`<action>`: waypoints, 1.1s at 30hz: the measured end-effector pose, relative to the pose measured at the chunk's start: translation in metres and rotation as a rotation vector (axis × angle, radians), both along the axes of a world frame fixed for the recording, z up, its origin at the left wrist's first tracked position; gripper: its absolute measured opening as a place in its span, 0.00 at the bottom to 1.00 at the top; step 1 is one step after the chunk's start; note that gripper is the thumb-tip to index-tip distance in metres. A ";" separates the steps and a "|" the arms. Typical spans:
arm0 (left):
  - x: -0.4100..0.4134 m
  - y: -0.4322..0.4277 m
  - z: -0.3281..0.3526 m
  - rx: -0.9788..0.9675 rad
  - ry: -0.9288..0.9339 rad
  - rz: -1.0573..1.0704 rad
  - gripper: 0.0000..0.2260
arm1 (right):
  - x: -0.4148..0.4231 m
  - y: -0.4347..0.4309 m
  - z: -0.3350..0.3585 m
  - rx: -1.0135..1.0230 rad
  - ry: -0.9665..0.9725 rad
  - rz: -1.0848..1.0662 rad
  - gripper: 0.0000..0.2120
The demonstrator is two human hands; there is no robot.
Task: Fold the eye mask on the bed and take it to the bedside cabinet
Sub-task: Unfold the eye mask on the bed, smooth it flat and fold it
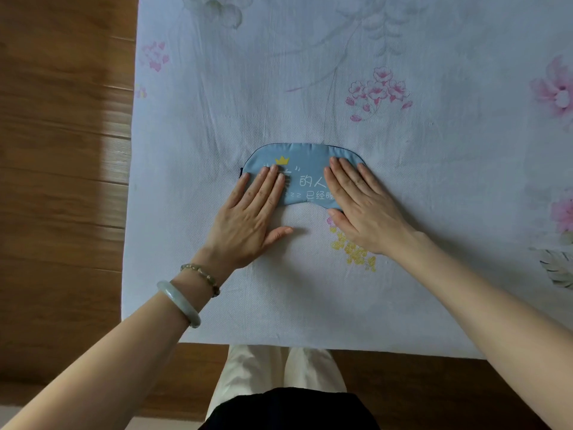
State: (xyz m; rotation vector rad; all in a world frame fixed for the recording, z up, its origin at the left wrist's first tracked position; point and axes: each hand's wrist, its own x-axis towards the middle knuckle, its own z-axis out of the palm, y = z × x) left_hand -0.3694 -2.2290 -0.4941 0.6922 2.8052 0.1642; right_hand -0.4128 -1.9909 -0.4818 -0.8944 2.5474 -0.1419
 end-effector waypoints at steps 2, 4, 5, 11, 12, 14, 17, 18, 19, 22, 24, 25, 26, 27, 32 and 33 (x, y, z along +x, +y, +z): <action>0.002 0.002 0.004 0.010 0.010 0.027 0.36 | -0.001 0.000 0.004 -0.132 -0.006 -0.085 0.27; 0.003 0.006 0.008 0.021 0.045 0.064 0.35 | 0.000 0.002 0.006 -0.305 0.044 -0.318 0.24; 0.002 0.009 0.009 0.030 0.064 0.081 0.35 | 0.000 0.004 0.007 -0.367 0.092 -0.473 0.22; -0.026 0.049 0.010 0.079 0.025 0.157 0.37 | -0.016 0.012 0.009 -0.499 -0.175 -1.060 0.12; -0.030 0.054 0.007 0.068 0.008 0.174 0.37 | -0.018 0.012 0.009 -0.517 -0.239 -1.104 0.12; -0.033 0.058 0.002 0.040 -0.021 0.199 0.38 | -0.022 0.011 0.010 -0.550 -0.330 -1.177 0.11; -0.033 0.059 -0.001 0.050 -0.037 0.201 0.38 | -0.026 0.009 0.010 -0.514 -0.375 -1.204 0.07; -0.034 0.058 0.001 0.061 -0.042 0.193 0.38 | -0.028 0.008 0.012 -0.501 -0.397 -1.209 0.06; -0.034 0.056 0.003 0.073 -0.043 0.187 0.38 | -0.029 0.008 0.014 -0.506 -0.424 -1.219 0.04; -0.032 0.041 0.012 0.138 -0.043 0.215 0.38 | -0.032 0.005 0.025 -0.604 -0.507 -1.249 0.02; -0.024 0.025 0.017 0.162 -0.044 0.242 0.38 | -0.029 0.000 0.034 -0.695 -0.563 -1.275 0.05; -0.017 0.016 0.020 0.162 -0.048 0.243 0.37 | -0.027 -0.006 0.038 -0.750 -0.587 -1.292 0.05; -0.011 0.009 0.022 0.157 -0.054 0.239 0.37 | -0.025 -0.012 0.041 -0.810 -0.609 -1.312 0.04; -0.004 0.002 0.023 0.149 -0.065 0.235 0.37 | -0.024 -0.019 0.045 -0.867 -0.630 -1.328 0.03; 0.016 -0.012 0.021 0.139 -0.109 0.260 0.36 | -0.011 -0.060 0.060 -0.955 -0.560 -1.186 0.03; 0.017 -0.013 0.020 0.157 -0.105 0.268 0.36 | -0.008 -0.070 0.060 -0.937 -0.504 -1.150 0.04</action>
